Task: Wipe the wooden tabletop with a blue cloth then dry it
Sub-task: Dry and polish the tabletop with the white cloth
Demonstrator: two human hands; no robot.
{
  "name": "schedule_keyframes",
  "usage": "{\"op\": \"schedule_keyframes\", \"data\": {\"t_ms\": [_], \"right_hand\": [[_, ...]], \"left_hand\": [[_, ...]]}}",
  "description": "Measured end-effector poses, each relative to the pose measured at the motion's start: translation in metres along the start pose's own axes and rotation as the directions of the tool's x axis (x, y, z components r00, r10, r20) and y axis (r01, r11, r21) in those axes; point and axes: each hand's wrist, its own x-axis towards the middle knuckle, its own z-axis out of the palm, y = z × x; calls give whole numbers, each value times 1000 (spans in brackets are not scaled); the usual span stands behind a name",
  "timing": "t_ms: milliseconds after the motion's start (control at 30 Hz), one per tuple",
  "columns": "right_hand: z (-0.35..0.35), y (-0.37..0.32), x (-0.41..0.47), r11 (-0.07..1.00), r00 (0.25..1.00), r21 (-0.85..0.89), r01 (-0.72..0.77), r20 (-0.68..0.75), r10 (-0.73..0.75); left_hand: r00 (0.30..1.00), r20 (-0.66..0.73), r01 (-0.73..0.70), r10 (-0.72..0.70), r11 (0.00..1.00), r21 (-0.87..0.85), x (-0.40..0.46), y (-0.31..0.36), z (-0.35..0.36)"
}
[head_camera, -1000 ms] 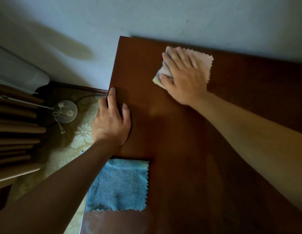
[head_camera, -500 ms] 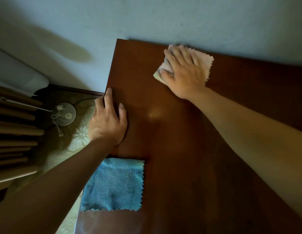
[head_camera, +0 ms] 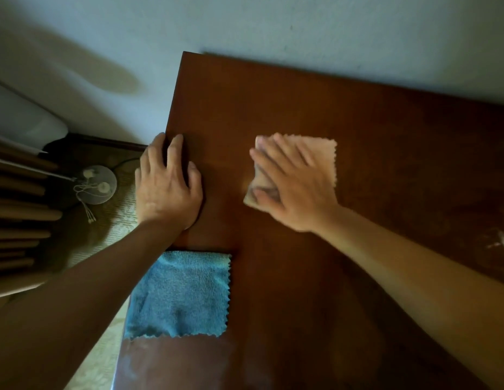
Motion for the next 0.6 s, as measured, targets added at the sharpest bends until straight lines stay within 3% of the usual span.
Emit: {"op": "schedule_keyframes", "data": {"t_ms": [133, 233, 333, 400, 500, 600], "right_hand": [[-12, 38, 49, 969, 967, 12, -248, -59, 248], [-11, 36, 56, 959, 957, 20, -282, -69, 283], [-7, 17, 32, 957, 956, 67, -281, -62, 285], [2, -2, -6, 972, 971, 52, -228, -64, 231], [19, -27, -68, 992, 987, 17, -126, -96, 128], [23, -23, -76, 997, 992, 4, -75, -103, 75]], "left_hand": [[993, 0, -116, 116, 990, 75, -3, 2, -4], [968, -39, -246, 249, 966, 81, -9, 11, -7], [963, -47, -265, 264, 964, -19, -34, 34, -8], [972, 25, -233, 234, 971, -58, -58, 48, -6], [961, 125, -246, 245, 969, -7, -80, 51, 4], [955, 134, -272, 263, 961, 54, -82, 46, 12]]}}
